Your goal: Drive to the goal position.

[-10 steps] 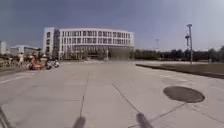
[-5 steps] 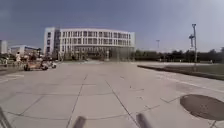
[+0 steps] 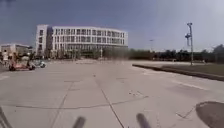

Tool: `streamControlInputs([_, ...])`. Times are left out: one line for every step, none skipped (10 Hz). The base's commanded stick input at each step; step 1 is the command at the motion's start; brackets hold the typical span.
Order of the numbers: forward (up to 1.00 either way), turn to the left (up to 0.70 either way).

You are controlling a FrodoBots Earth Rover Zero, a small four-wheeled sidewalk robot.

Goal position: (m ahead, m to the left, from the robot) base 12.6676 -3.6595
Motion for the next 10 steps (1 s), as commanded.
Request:
streamControlInputs([1.0, 0.0])
streamControlInputs([1.0, 0.0])
streamControlInputs([1.0, 0.0])
streamControlInputs([1.0, 0.0])
streamControlInputs([1.0, 0.0])
streamControlInputs([1.0, 0.0])
streamControlInputs([1.0, 0.0])
streamControlInputs([1.0, 0.0])
streamControlInputs([1.0, 0.0])
streamControlInputs([1.0, 0.0])
